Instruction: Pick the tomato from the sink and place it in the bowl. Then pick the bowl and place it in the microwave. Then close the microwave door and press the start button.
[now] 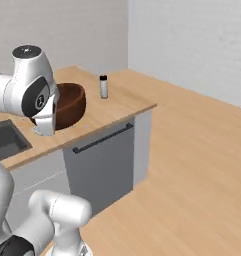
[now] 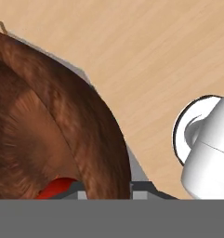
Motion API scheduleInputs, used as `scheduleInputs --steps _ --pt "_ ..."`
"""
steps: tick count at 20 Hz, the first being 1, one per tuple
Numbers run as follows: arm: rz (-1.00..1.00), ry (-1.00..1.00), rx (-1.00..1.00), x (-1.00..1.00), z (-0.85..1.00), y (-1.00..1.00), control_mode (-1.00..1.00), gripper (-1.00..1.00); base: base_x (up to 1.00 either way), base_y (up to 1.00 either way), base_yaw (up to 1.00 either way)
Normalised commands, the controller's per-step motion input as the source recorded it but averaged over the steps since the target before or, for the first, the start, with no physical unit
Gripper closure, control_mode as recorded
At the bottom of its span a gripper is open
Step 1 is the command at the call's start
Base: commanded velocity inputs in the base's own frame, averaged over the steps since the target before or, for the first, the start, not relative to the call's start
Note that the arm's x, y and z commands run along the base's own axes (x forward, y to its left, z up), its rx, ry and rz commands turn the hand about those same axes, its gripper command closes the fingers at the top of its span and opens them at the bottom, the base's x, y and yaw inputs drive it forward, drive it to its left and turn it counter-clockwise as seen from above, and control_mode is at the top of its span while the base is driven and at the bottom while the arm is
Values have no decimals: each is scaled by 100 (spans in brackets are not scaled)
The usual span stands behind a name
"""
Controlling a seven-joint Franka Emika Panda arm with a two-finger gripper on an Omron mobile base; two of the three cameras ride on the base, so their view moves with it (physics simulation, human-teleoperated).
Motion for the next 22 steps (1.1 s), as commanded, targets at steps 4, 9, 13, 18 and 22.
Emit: scheduleInputs --steps 4,9,13,18,22 --pt "0 0 0 0 0 0 100 100 -8 -41 -68" --pt "0 0 0 0 0 0 100 100 17 -36 -61" --pt "0 0 0 0 0 0 100 100 96 -21 -38" --pt "0 0 0 0 0 0 100 100 100 -25 -24" --pt "0 0 0 0 0 0 100 100 100 -4 -16"
